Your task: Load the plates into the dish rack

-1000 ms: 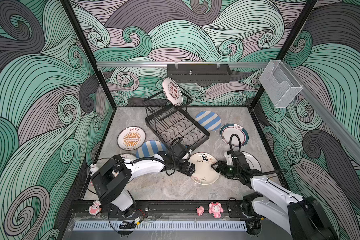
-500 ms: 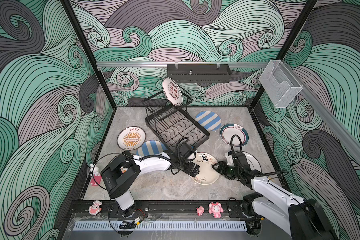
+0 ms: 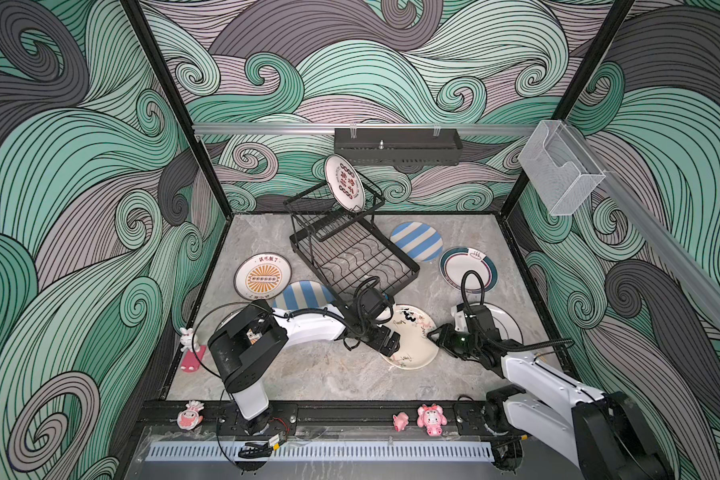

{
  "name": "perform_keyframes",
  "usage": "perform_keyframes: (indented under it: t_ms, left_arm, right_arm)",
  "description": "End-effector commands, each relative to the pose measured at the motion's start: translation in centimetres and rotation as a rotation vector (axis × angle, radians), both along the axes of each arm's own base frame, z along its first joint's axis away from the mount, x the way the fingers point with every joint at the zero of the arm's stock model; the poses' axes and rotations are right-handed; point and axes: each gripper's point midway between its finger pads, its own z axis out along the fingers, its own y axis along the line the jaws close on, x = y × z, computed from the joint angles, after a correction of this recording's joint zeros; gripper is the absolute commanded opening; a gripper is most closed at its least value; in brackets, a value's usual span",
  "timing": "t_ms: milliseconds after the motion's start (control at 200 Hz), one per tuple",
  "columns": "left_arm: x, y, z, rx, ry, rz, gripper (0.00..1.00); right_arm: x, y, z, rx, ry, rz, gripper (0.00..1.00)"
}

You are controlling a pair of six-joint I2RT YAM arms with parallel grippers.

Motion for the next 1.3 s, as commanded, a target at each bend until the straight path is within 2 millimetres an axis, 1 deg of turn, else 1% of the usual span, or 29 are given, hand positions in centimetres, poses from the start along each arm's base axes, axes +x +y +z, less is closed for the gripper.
perform_keyframes:
  t_ms: [0,150,280,495,715,931,1021,1126,1246,1296]
  left_arm:
    - [0.0,-1.5,0.9,-0.051,-0.004,-0.043,0.98]
    - [-0.2,-1.8,1.0,-0.068,0.001,-0.063,0.99]
    - [-0.7,-2.4,1.1,-0.093,0.008,-0.096,0.99]
    - [-1.4,-3.2,1.5,-0.132,0.012,-0.150,0.99]
    - [-1.8,-3.7,1.7,-0.142,0.016,-0.178,0.99]
    - [-1.8,-3.7,1.8,-0.144,0.014,-0.178,0.99]
    - [-1.8,-3.6,1.7,-0.138,0.013,-0.171,0.99]
    - [-1.7,-3.8,1.9,-0.137,0.014,-0.172,0.99]
    - [-1.6,-3.9,2.5,-0.140,0.019,-0.160,0.99]
    - [-1.5,-3.7,3.0,-0.135,0.017,-0.145,0.99]
  right_arm:
    - [-2.0,-0.2,-1.7,0.003,0.080,0.005,0.31]
    - [-1.5,0.7,-0.5,0.062,0.024,0.032,0.29]
    - [-1.3,1.1,0.4,0.089,-0.019,0.047,0.30]
    - [-1.2,1.8,1.1,0.150,-0.062,0.062,0.31]
    - [-1.0,2.3,2.0,0.179,-0.089,0.083,0.28]
    - [-1.1,1.8,2.5,0.162,-0.101,0.059,0.20]
    - [-1.2,1.4,2.6,0.146,-0.109,0.044,0.12]
    - [-1.2,1.1,2.9,0.133,-0.115,0.040,0.09]
    - [-1.3,0.9,3.5,0.111,-0.115,0.052,0.03]
    - [-1.1,0.9,4.2,0.102,-0.125,0.059,0.01]
